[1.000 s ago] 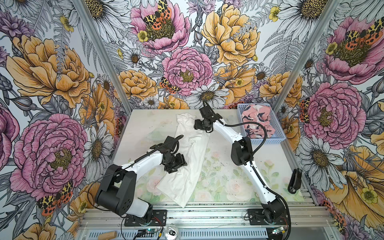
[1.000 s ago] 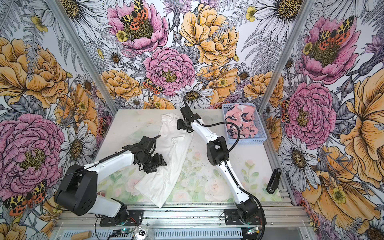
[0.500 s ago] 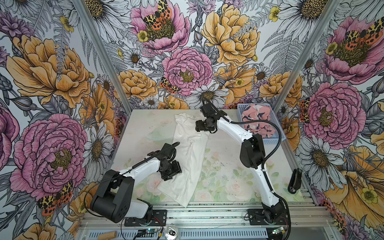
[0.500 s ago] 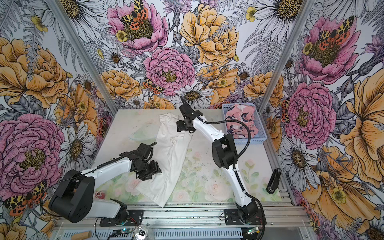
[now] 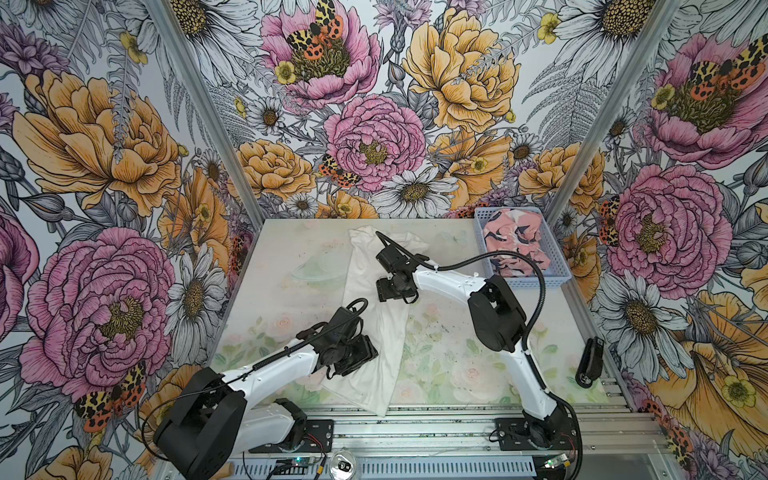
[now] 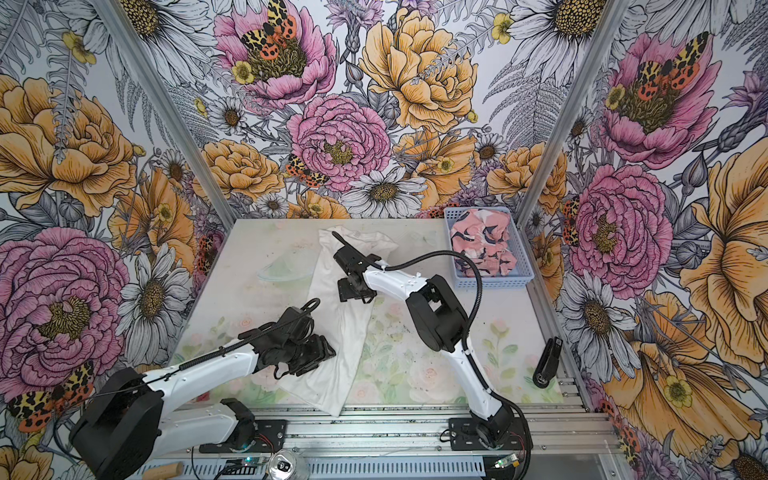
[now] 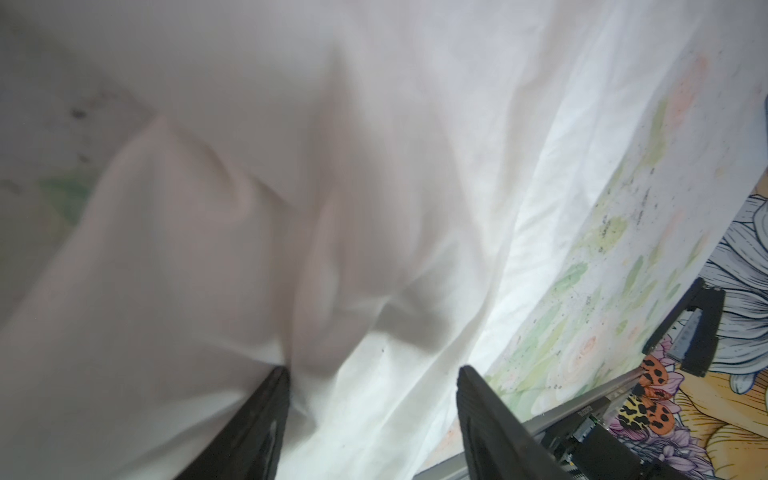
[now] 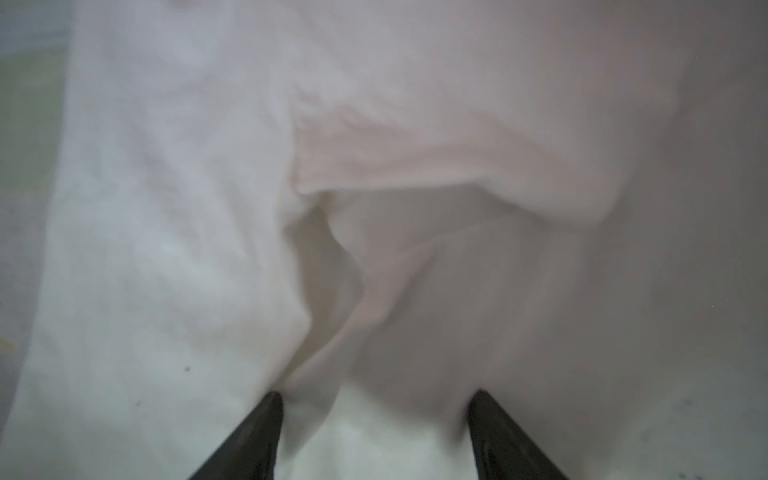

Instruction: Fold and stack the mixed laundry pile

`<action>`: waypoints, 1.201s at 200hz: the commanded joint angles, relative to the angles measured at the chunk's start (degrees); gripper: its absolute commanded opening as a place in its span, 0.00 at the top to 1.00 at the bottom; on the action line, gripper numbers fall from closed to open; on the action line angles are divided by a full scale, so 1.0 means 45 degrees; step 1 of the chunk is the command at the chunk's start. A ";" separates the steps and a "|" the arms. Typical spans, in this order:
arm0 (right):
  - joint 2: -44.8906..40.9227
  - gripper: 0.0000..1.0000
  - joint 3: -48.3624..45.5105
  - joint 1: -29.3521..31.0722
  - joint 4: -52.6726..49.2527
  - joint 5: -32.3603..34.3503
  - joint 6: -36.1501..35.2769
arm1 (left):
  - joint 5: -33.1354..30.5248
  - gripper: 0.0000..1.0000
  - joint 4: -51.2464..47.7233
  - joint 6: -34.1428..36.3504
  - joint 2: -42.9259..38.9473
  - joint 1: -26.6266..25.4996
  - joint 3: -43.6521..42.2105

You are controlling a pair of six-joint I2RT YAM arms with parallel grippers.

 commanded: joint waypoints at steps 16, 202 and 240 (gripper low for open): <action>0.2323 0.28 0.1854 -0.0507 -0.1316 0.1621 -0.0334 | -0.0389 0.31 -0.3509 -0.0415 -0.1432 0.0449 0.0206; -0.2920 0.23 0.1047 -0.0941 -0.2940 -0.0664 -0.1105 | -0.2436 0.37 -0.3582 0.0946 -0.2431 0.1937 0.0080; -0.7385 0.28 -0.7412 0.0691 -0.0306 -0.1656 0.2546 | -0.2269 0.35 -0.3247 0.1847 -0.2200 0.2024 0.0197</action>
